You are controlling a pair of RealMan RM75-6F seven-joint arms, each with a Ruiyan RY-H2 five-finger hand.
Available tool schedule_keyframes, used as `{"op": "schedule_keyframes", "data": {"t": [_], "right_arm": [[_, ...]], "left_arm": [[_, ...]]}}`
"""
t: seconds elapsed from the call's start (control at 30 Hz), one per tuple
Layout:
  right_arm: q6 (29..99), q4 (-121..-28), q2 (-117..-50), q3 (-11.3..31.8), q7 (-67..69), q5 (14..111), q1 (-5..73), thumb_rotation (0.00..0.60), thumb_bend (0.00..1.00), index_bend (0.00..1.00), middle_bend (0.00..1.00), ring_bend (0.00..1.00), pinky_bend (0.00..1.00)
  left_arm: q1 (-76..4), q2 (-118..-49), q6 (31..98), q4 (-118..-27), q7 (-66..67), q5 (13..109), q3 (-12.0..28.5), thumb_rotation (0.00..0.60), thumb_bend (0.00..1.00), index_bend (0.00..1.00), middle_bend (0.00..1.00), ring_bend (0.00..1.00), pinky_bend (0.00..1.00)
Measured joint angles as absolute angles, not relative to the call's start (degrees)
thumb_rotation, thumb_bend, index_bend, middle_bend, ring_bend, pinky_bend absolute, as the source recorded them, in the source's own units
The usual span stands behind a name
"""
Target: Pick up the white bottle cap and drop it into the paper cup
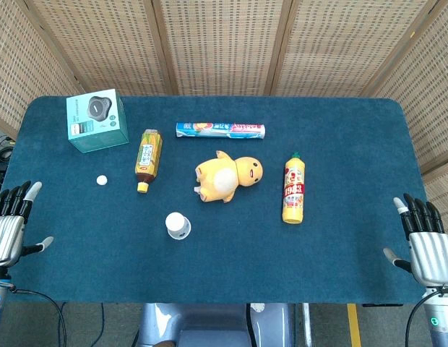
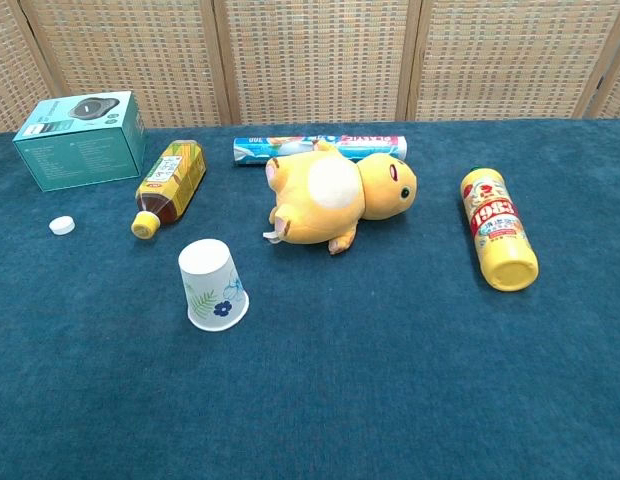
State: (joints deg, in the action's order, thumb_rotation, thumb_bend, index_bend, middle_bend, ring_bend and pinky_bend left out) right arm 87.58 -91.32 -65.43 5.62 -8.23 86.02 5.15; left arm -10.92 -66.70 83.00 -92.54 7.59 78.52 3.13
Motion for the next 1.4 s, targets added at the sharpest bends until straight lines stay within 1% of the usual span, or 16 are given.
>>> {"op": "schedule_keyframes", "data": {"t": [0.37, 0.5, 0.7, 0.93, 0.97, 1.03, 1.07, 1.2, 1.4], "right_arm": [[87.49, -91.28, -65.27, 5.66, -7.42, 85.74, 5.02, 0.600, 0.00, 0.03, 0.00, 0.00, 0.00], [86.75, -90.87, -65.25, 5.83, -6.81, 85.05, 5.20, 0.600, 0.00, 0.04, 0.00, 0.00, 0.00], [85.33, -89.33, -65.61, 6.65, -6.02, 83.23, 5.87, 0.600, 0.00, 0.05, 0.00, 0.00, 0.00], [84.41, -88.49, -66.04, 7.54, -6.07, 80.85, 6.12, 0.600, 0.00, 0.06, 0.00, 0.00, 0.00], [84.31, -88.38, -66.07, 7.59, -6.07, 80.67, 6.14, 0.600, 0.00, 0.06, 0.00, 0.00, 0.00], [84.04, -88.09, -66.16, 7.65, -6.10, 80.29, 6.18, 0.600, 0.00, 0.06, 0.00, 0.00, 0.00], [83.89, -87.94, -66.21, 7.67, -6.10, 80.15, 6.21, 0.600, 0.00, 0.06, 0.00, 0.00, 0.00], [83.27, -87.33, -66.42, 7.76, -6.05, 79.55, 6.39, 0.600, 0.00, 0.06, 0.00, 0.00, 0.00], [82.48, -86.70, -66.62, 8.08, -5.77, 78.74, 6.77, 0.600, 0.00, 0.06, 0.00, 0.00, 0.00]], "left_arm": [[-11.80, -67.15, 79.62, -90.74, 6.83, 77.26, 3.74, 0.600, 0.10, 0.00, 0.00, 0.00, 0.00], [-13.73, -67.87, 75.95, -88.91, 6.56, 75.61, 4.79, 0.600, 0.10, 0.00, 0.00, 0.00, 0.00], [-20.68, -70.84, 64.19, -81.79, 4.82, 71.70, 8.06, 0.600, 0.10, 0.00, 0.00, 0.00, 0.00], [-30.06, -78.14, 50.66, -66.53, 0.17, 68.03, 11.58, 0.600, 0.11, 0.00, 0.00, 0.00, 0.00], [-31.11, -79.04, 48.82, -64.82, -0.30, 67.37, 11.92, 0.600, 0.12, 0.01, 0.00, 0.00, 0.00], [-33.45, -81.10, 44.68, -60.98, -1.10, 65.61, 12.65, 0.600, 0.14, 0.06, 0.00, 0.00, 0.00], [-34.35, -81.92, 43.14, -59.38, -1.31, 64.81, 12.91, 0.600, 0.16, 0.09, 0.00, 0.00, 0.00], [-37.50, -85.11, 37.89, -53.30, -1.69, 61.73, 13.75, 0.600, 0.21, 0.18, 0.00, 0.00, 0.00], [-40.53, -89.13, 33.31, -46.62, -2.67, 59.65, 14.36, 0.600, 0.22, 0.21, 0.00, 0.00, 0.00]]}}
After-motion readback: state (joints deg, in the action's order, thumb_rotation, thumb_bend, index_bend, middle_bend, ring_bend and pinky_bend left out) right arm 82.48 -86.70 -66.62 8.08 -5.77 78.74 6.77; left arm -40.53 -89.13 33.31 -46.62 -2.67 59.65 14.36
